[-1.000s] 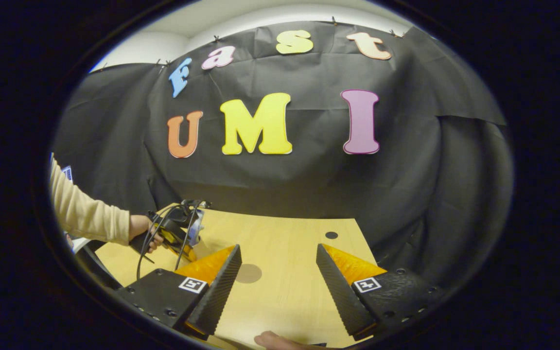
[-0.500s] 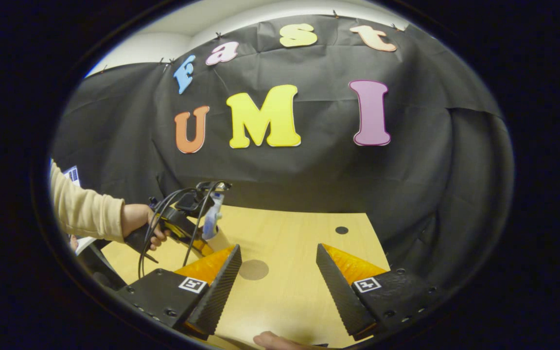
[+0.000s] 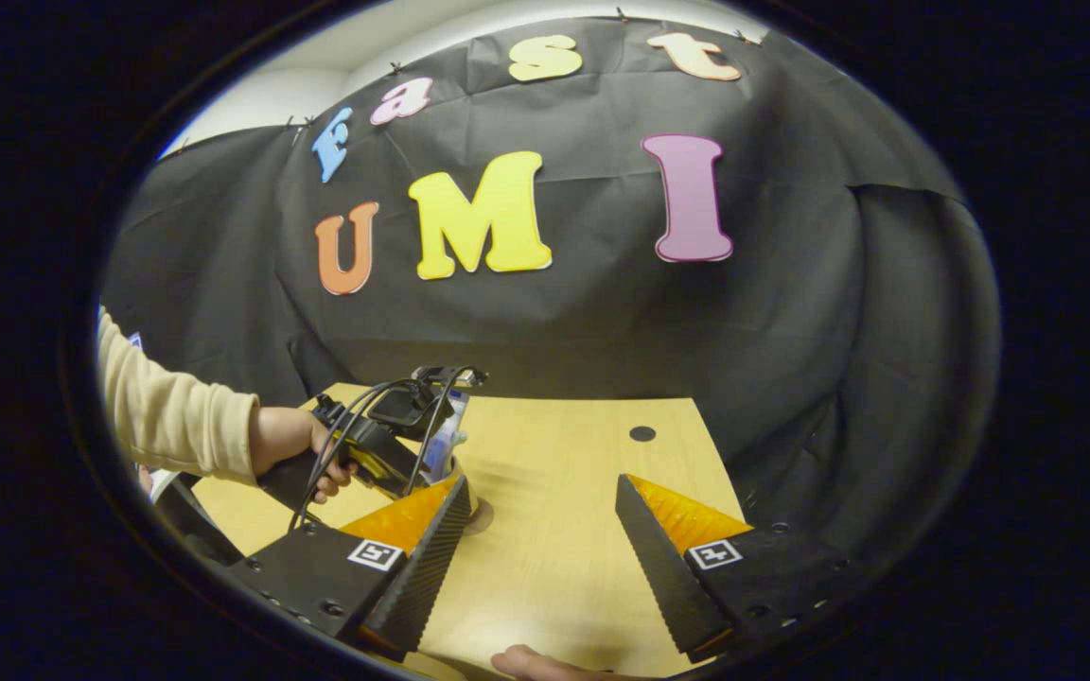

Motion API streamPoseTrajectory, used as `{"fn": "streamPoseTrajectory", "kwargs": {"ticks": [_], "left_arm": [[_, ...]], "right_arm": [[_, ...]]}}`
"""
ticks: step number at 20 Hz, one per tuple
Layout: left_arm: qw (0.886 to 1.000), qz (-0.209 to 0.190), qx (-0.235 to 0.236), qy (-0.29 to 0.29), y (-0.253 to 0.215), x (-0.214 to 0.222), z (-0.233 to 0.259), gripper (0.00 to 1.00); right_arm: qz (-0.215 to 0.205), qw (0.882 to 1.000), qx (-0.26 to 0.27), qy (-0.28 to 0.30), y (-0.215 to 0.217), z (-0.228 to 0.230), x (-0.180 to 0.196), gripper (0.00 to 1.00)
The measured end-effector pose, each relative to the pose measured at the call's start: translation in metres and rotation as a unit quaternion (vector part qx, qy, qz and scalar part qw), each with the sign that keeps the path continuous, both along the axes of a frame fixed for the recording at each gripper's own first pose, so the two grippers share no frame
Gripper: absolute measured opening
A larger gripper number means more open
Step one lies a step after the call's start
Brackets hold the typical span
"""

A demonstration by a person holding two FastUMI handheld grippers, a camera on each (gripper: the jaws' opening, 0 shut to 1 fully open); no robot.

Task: Put the toothbrush and toothpaste on the desktop into the cup, then pick up the cup and place it on the coaster on the desktop.

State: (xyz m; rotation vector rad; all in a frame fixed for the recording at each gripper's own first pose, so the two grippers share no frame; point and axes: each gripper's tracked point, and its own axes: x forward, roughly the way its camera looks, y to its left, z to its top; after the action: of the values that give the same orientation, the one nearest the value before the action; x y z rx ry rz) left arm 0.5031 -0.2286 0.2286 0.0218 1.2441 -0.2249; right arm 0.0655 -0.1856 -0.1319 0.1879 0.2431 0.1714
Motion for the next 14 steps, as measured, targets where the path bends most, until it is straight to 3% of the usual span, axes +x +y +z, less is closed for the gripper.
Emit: {"fn": "streamPoseTrajectory", "kwargs": {"ticks": [5, 12, 14], "left_arm": [[0.999, 0.018, -0.026, 0.029, -0.02, 0.036, 0.051, 0.28], [1.0, 0.02, -0.021, -0.001, -0.029, 0.118, 0.156, 0.3], [1.0, 0.008, -0.012, -0.013, -0.033, 0.143, 0.19, 0.36]], "right_arm": [[-0.014, 1.0, 0.007, 0.015, -0.017, -0.01, 0.003, 0.94], [-0.021, 0.999, 0.005, 0.03, -0.013, -0.019, -0.014, 0.94], [-0.029, 0.999, 0.004, 0.025, -0.012, -0.013, -0.018, 0.94]]}}
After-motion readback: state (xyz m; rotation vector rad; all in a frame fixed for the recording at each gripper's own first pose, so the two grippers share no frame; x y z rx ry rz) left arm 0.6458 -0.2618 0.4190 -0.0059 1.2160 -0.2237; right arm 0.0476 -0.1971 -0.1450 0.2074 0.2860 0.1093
